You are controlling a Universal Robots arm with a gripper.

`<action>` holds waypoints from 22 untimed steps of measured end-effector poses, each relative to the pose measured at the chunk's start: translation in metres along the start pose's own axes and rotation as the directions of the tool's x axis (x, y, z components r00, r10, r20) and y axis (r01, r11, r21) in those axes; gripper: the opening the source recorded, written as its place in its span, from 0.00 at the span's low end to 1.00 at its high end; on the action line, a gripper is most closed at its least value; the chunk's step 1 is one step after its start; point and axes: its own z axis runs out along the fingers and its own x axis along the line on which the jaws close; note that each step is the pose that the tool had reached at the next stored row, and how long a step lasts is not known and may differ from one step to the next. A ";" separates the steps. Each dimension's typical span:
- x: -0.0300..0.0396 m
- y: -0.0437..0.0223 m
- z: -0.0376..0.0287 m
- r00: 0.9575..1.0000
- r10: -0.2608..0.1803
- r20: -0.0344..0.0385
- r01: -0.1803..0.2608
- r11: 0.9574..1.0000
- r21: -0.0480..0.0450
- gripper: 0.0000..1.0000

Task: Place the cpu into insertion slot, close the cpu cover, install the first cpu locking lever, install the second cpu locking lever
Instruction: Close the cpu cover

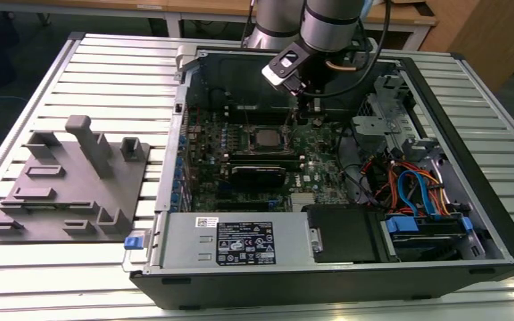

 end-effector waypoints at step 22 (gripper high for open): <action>0.0000 -0.0038 0.0000 1.000 0.000 0.000 0.000 1.000 0.000 0.10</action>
